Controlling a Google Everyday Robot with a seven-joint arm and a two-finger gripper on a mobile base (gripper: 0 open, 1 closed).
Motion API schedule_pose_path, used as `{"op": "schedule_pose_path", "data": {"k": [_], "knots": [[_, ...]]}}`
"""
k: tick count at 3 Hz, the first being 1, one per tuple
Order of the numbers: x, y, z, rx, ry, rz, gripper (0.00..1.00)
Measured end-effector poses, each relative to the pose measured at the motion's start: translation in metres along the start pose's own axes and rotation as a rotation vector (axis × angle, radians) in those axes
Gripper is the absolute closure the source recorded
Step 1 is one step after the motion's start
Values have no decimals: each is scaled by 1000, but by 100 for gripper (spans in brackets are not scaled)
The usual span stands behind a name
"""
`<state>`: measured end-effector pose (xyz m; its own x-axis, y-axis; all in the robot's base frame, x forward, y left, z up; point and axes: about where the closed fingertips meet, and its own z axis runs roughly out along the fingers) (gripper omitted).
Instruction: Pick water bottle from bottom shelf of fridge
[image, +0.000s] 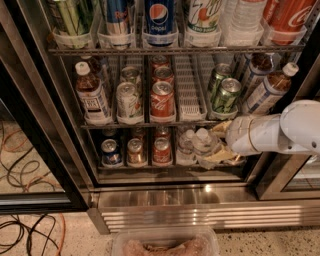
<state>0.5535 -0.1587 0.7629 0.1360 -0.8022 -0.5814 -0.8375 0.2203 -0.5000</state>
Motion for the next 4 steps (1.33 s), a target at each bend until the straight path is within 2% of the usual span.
{"op": "schedule_pose_path", "data": {"k": [1,2,3,4], "knots": [[-2,22,0,-87,-7,-2,100],[-2,22,0,-87,-7,-2,100],[-21,29,4,-95,-37,-25,100],[-54,45,10,-86,-72,-33,100]]}}
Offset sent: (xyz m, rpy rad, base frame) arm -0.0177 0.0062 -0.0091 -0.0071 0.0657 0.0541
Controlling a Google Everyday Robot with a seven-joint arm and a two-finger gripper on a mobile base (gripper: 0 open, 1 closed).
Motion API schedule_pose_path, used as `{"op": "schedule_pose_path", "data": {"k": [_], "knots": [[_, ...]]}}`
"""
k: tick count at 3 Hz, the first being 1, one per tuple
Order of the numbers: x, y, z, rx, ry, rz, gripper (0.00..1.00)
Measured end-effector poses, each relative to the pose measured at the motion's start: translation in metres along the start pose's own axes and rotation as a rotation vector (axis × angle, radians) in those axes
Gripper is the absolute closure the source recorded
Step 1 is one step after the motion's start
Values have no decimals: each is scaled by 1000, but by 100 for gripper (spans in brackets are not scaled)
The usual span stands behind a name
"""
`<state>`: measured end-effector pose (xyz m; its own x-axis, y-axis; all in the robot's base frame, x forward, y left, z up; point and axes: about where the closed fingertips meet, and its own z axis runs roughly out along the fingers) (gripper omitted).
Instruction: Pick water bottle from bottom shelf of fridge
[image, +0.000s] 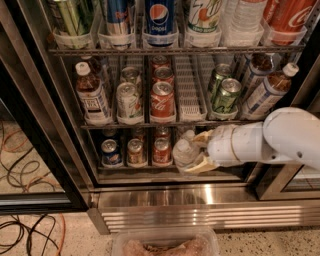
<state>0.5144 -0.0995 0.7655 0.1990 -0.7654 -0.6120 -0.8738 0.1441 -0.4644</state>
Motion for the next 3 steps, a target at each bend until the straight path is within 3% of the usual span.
{"op": "schedule_pose_path", "data": {"k": [1,3], "knots": [[-23,16,2,54,-19,33,100],[-38,49,-10,88,23,109,100]]}}
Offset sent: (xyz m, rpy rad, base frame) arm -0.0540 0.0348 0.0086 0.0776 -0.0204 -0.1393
